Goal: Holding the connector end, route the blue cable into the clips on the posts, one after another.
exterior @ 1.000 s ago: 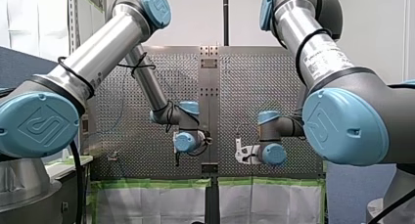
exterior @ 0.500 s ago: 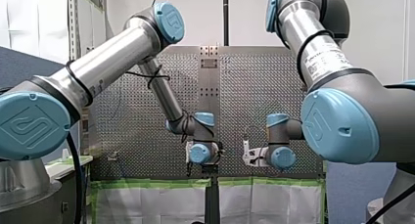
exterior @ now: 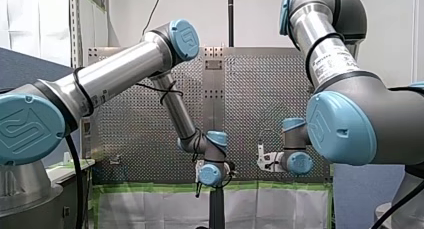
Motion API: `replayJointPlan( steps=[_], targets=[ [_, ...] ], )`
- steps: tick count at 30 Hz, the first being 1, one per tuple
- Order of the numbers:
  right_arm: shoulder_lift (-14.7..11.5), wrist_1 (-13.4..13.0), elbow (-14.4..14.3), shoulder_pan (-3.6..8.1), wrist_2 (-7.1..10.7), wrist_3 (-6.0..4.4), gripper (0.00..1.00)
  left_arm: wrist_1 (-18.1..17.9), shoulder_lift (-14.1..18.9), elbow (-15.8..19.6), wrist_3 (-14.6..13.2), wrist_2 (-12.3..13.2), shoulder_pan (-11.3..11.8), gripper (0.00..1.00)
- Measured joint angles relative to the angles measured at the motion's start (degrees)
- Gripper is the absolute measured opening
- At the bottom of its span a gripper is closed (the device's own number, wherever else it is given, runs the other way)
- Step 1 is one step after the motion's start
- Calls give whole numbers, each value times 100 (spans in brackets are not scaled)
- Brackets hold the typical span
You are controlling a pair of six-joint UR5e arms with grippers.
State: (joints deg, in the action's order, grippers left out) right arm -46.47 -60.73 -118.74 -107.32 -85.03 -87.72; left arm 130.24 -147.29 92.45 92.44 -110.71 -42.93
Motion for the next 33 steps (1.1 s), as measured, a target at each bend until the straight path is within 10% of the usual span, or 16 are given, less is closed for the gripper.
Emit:
replayJointPlan(
  steps=[14,33],
  targets=[
    [357,-400,34,365,176,-222,0,-73,-32,-228,101,-183,-166,0],
    [414,-499,148,1075,1296,-227,0,187,-377,-927,271,-295,-324,0]
  ],
)
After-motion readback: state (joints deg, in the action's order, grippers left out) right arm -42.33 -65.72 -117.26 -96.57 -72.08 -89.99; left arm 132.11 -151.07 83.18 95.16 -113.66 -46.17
